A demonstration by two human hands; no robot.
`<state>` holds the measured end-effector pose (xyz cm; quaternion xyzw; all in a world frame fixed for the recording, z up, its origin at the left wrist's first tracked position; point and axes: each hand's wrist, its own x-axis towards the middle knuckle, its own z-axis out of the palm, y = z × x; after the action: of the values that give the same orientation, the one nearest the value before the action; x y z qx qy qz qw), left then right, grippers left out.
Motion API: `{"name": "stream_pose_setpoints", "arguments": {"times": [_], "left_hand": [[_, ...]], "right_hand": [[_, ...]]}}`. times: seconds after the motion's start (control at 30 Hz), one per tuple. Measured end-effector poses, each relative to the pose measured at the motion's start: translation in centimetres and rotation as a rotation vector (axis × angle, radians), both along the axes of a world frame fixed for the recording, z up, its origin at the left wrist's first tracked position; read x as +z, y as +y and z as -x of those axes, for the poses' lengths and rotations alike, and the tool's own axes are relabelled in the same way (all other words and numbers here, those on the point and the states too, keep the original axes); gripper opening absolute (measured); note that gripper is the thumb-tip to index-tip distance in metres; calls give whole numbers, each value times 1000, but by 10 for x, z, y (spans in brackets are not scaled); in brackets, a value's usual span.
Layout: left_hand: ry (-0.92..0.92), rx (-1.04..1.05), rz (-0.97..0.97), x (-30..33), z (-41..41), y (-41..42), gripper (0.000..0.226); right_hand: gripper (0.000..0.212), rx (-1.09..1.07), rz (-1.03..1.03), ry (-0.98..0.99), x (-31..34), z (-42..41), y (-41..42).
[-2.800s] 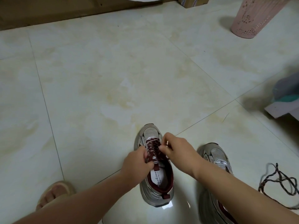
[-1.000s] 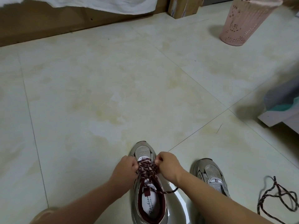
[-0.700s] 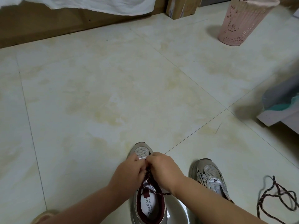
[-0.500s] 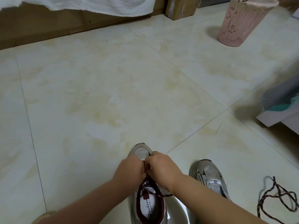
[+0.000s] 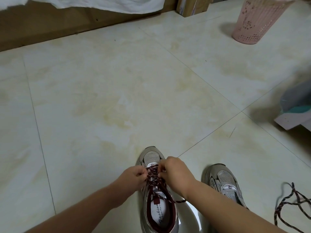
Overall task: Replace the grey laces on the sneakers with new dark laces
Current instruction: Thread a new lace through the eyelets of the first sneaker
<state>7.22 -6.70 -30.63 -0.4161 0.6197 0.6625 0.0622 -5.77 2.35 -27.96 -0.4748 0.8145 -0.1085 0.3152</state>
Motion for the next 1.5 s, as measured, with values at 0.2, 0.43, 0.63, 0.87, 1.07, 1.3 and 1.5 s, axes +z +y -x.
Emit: {"name": "stream_pose_setpoints", "arguments": {"times": [0.2, 0.43, 0.63, 0.87, 1.07, 1.3, 1.5], "left_hand": [[-20, -274, 508, 12, 12, 2, 35], [1, 150, -36, 1, -2, 0, 29], [-31, -31, 250, 8, 7, 2, 30], [-17, 197, 14, 6, 6, 4, 32], [-17, 191, 111, 5, 5, 5, 21], [-86, -420, 918, 24, 13, 8, 3], [-344, -766, 1068, 29, 32, 6, 21]], "right_hand": [[18, 20, -129, 46, -4, -8, -3], [36, -468, -32, -607, -18, 9, 12], [26, -336, -11, -461, -12, 8, 6], [32, -424, -28, -390, -18, 2, 6], [21, -430, 56, -406, -16, 3, 12], [16, 35, -98, 129, 19, -8, -5], [15, 115, -270, 160, 21, -17, -22]]}}
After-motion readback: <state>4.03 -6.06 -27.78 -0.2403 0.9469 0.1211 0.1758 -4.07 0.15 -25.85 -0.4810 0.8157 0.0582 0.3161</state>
